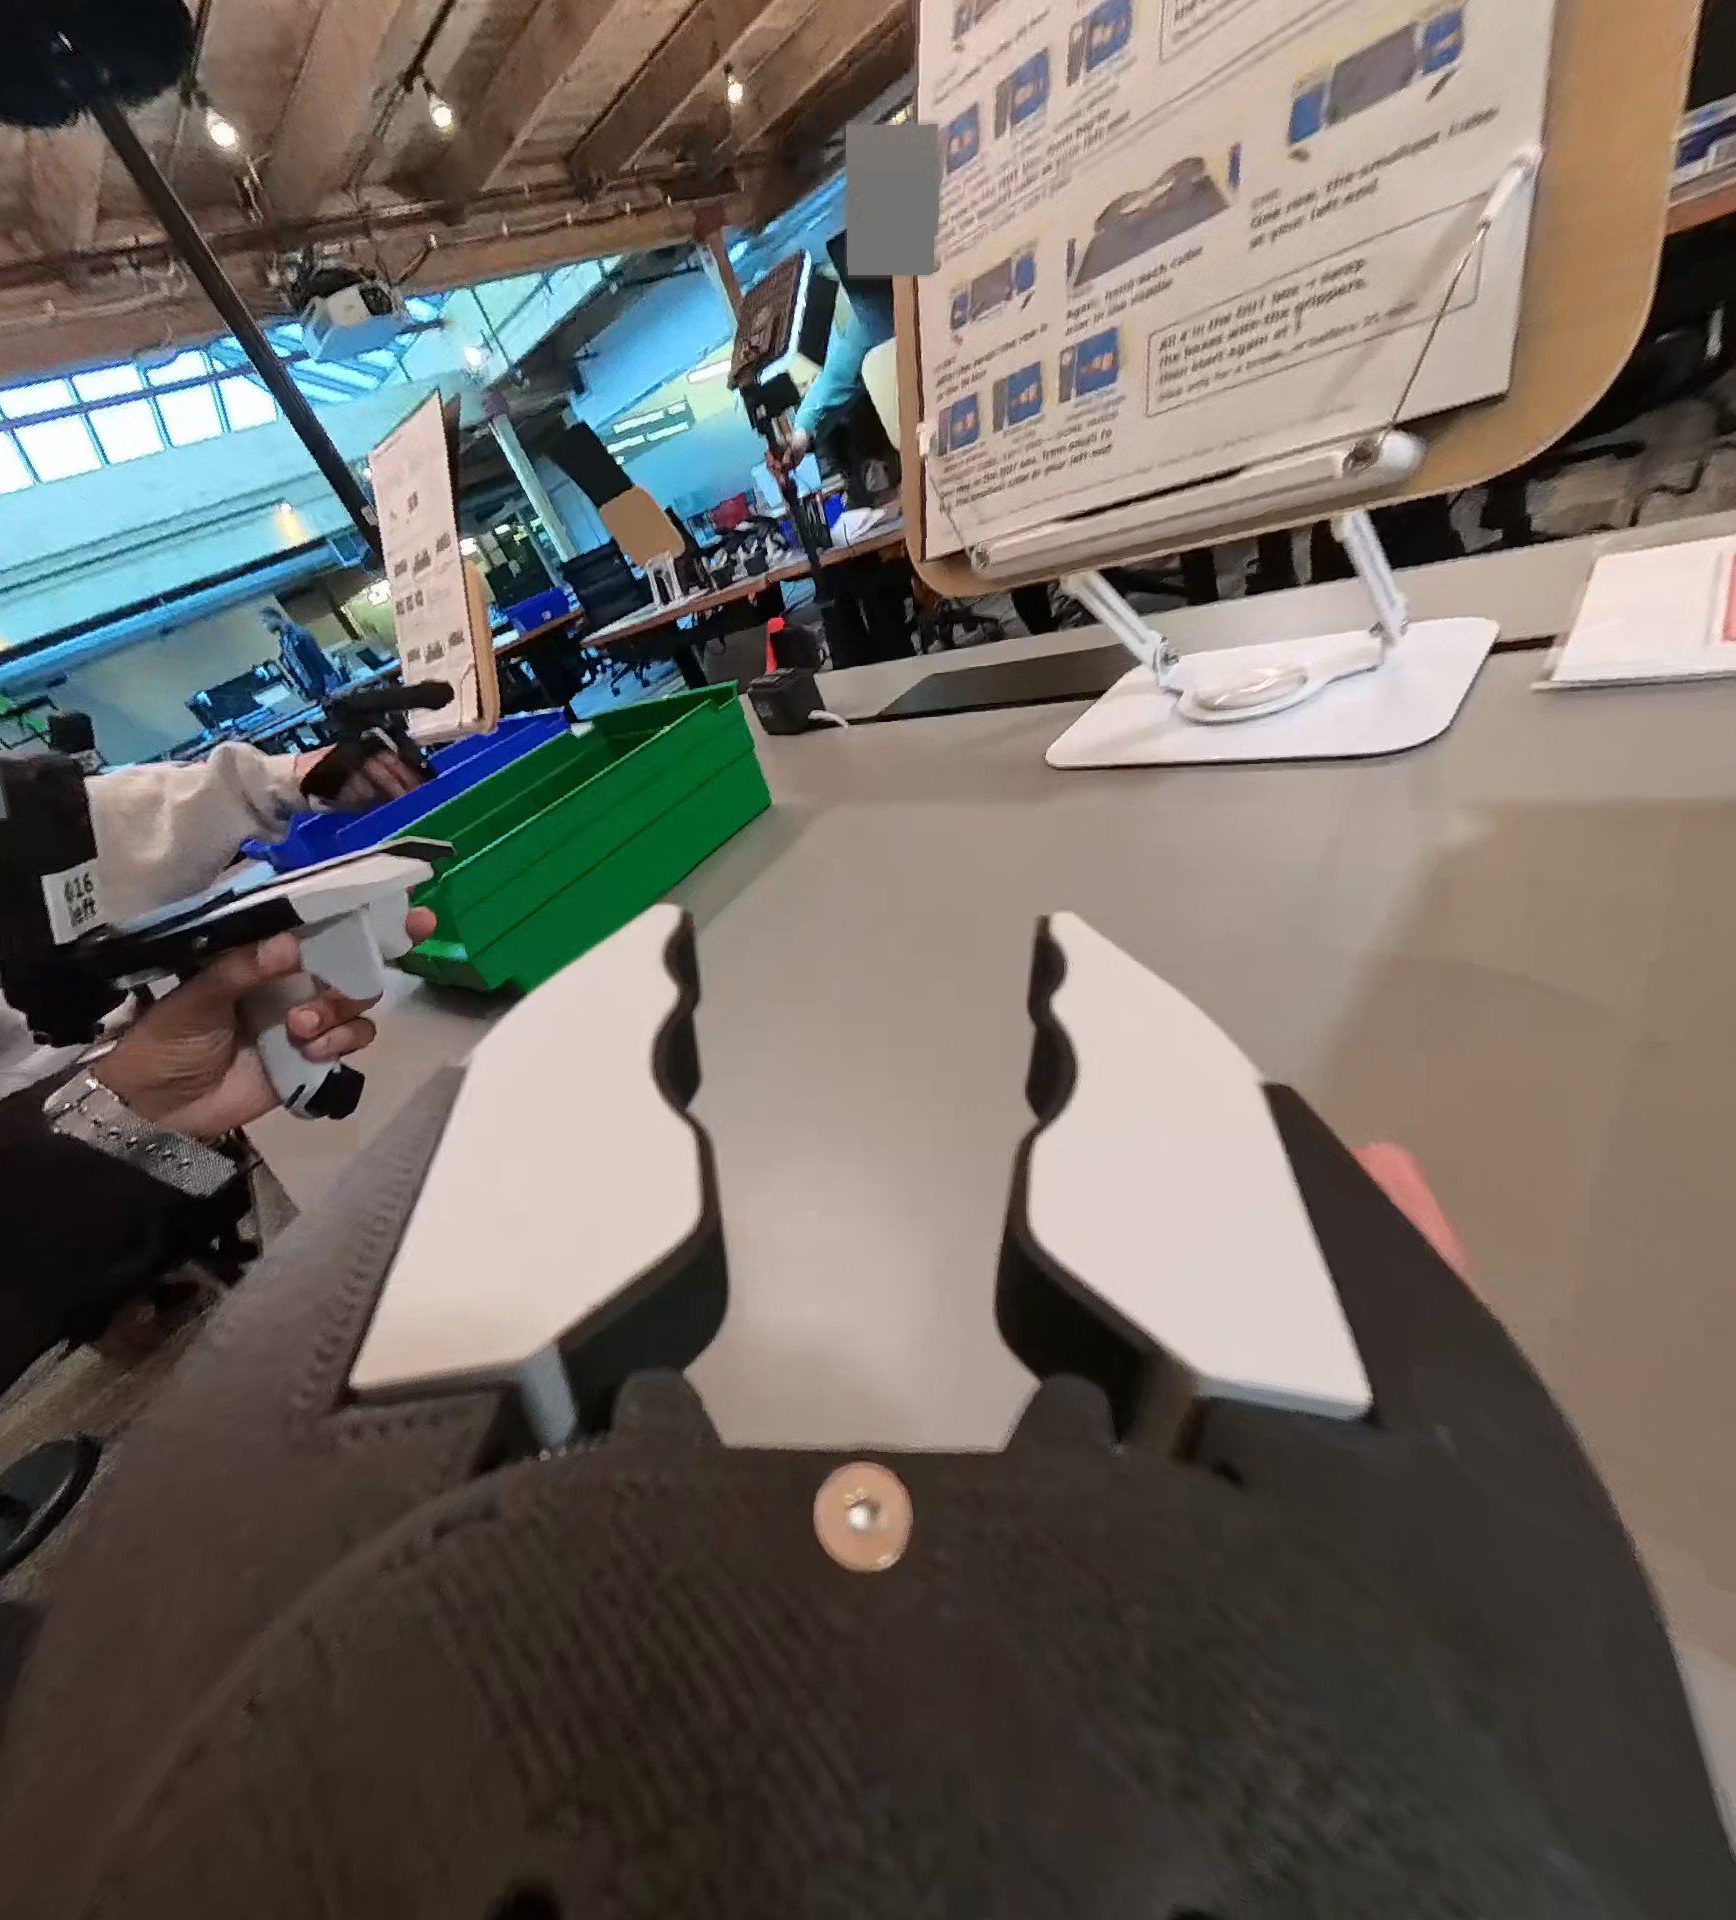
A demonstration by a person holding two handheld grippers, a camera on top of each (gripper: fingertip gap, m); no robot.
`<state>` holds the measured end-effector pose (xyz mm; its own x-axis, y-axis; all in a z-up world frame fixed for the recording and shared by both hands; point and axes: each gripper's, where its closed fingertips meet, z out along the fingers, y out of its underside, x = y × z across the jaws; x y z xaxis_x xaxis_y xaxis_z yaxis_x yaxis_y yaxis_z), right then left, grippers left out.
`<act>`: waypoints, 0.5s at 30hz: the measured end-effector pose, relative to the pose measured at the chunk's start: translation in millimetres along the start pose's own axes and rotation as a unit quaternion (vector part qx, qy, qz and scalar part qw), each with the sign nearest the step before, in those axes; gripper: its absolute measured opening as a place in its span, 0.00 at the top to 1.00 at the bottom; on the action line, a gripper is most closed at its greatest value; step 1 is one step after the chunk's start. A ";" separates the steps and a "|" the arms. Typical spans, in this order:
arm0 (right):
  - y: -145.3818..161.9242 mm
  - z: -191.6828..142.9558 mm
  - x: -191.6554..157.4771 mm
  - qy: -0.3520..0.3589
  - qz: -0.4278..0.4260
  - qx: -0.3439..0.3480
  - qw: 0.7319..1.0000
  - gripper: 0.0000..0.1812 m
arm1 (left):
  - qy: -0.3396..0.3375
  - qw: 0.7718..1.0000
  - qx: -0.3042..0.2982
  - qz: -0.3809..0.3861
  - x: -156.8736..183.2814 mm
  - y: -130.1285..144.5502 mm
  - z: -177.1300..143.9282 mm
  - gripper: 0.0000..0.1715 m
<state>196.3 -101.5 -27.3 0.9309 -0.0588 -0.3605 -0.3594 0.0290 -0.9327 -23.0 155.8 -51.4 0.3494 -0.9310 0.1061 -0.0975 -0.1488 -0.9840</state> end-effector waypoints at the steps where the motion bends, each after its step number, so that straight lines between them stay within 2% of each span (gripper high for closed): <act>1: 2.3 1.1 -0.6 -0.001 0.000 -0.005 1.000 0.66 | -0.002 1.000 0.002 0.001 -0.5 -0.6 -0.2 0.56; 3: 6.6 3.3 -0.9 -0.002 -0.001 -0.017 1.000 0.72 | -0.003 1.000 0.004 0.000 -1.3 -0.7 -0.5 0.57; 6: 16.1 6.8 -7.3 -0.022 -0.018 -0.041 0.999 0.95 | -0.006 1.000 0.006 -0.001 -2.2 -0.7 -0.6 0.58; 7: 17.8 7.6 -10.1 -0.028 -0.027 -0.045 0.998 1.00 | -0.006 1.000 0.006 -0.002 -2.2 -0.5 -0.5 0.58; 11: 14.3 7.6 -14.6 -0.015 -0.087 -0.030 0.996 1.00 | -0.007 1.000 0.005 0.000 -2.3 0.2 -0.1 0.58; 15: 10.2 5.1 -3.8 0.038 -0.136 -0.026 0.990 1.00 | -0.005 1.000 0.003 -0.003 -2.7 1.2 0.7 0.58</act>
<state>189.4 -95.9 -35.4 0.9869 -0.1317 -0.0932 -0.1004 -0.0486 -0.9938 -23.4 158.3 -53.0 0.3595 -0.9267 0.1099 -0.0908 -0.1519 -0.9842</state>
